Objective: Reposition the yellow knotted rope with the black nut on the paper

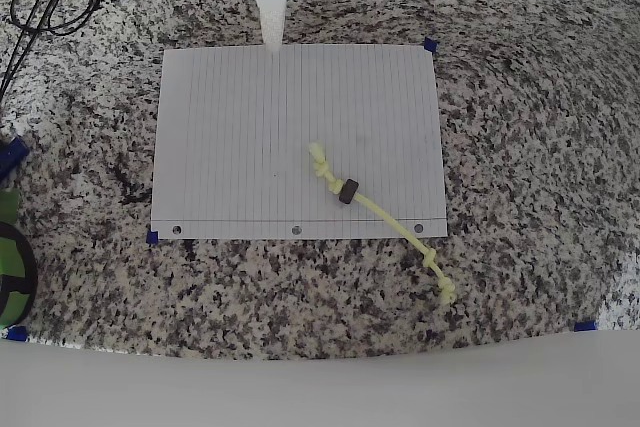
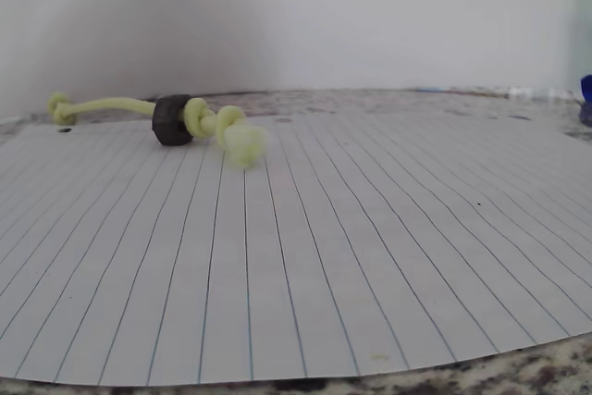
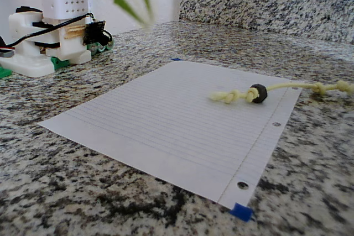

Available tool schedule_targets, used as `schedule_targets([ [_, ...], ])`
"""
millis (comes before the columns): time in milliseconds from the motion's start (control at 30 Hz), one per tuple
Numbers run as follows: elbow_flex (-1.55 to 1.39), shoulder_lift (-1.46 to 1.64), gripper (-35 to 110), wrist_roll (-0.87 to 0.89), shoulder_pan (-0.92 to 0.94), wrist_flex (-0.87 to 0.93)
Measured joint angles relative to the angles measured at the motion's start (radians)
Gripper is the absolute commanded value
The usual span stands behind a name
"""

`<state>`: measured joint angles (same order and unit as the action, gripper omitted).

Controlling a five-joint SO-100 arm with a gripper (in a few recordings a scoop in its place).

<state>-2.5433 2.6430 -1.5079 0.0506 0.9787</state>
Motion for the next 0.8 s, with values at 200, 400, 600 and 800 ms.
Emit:
schedule_targets([
  [200, 0.233, -0.316, 1, 0.092, -0.015, -0.046],
  [400, 0.318, -0.528, 2, 0.468, -0.023, -0.206],
  [600, 0.348, -0.65, 2, 1.034, -0.051, -0.327],
  [800, 0.35, -0.739, 1, 1.526, -0.094, -0.331],
])
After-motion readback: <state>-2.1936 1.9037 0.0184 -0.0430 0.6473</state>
